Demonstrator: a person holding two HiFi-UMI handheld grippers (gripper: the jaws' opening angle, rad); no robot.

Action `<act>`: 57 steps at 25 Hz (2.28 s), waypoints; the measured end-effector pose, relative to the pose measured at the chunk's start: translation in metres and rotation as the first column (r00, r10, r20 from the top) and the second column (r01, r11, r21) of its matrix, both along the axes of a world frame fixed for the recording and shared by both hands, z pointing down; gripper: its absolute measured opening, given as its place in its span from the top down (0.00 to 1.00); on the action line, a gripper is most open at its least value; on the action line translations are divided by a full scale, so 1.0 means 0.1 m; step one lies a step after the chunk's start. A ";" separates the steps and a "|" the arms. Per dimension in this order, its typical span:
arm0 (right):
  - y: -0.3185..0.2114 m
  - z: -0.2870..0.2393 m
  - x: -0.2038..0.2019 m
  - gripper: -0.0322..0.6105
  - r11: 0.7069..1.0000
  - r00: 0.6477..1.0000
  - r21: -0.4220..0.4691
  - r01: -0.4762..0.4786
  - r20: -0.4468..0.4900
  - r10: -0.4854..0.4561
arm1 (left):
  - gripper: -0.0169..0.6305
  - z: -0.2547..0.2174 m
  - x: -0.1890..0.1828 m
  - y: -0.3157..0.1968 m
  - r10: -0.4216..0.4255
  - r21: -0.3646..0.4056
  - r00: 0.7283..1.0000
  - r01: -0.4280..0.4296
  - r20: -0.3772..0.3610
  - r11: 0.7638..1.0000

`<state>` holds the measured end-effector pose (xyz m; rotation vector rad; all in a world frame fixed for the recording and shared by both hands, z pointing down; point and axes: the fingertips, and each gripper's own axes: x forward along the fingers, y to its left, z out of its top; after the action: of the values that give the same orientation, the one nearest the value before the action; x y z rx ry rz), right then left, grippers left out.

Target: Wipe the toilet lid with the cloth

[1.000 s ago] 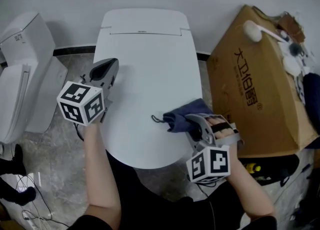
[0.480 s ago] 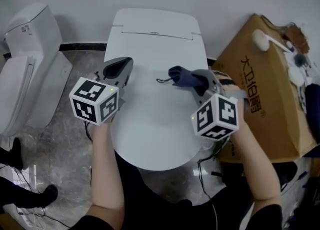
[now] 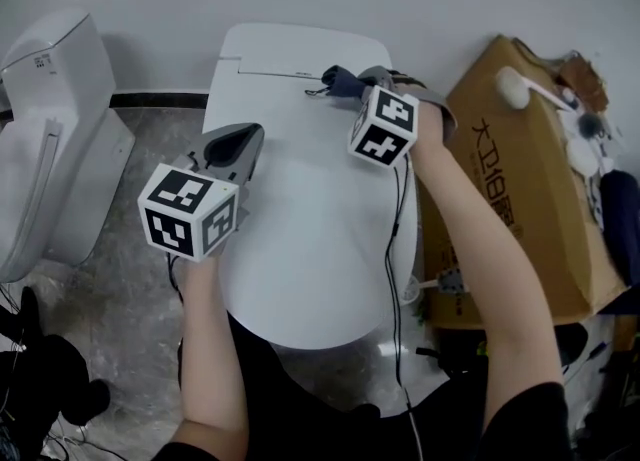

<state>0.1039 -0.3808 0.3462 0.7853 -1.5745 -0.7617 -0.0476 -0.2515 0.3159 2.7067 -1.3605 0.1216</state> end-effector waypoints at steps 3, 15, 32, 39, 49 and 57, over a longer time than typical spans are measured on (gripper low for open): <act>-0.21 0.06 -0.03 0.85 1.000 0.999 -0.005 0.008 -0.035 -0.008 | 0.95 -0.02 0.00 0.00 -0.003 0.012 1.000 0.004 -0.004 1.000; -0.29 0.40 -0.06 0.85 0.997 0.998 -0.075 0.004 -0.060 -0.008 | 0.95 -0.01 0.03 0.02 0.011 0.005 1.000 -0.011 0.000 1.000; 0.09 0.44 -0.05 0.85 0.995 0.997 -0.089 0.035 -0.059 -0.040 | 0.95 -0.01 0.08 -0.02 0.014 0.010 1.000 -0.014 -0.001 1.000; 0.35 0.45 -0.06 0.85 0.994 0.997 -0.087 0.059 -0.054 -0.064 | 0.95 -0.01 0.05 -0.02 0.007 0.010 1.000 -0.007 0.000 1.000; 0.64 0.46 -0.06 0.85 0.992 0.996 -0.102 0.070 -0.047 -0.076 | 0.95 -0.01 0.05 -0.03 0.004 0.011 1.000 -0.004 -0.001 1.000; 0.87 0.46 -0.07 0.85 0.991 0.996 -0.112 0.080 -0.040 -0.085 | 0.95 -0.01 0.05 -0.03 0.003 0.010 1.000 -0.003 0.000 1.000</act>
<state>0.0966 -0.2941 0.3925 0.6226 -1.6025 -0.7400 -0.0430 -0.2545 0.3152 2.7171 -1.3616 0.1155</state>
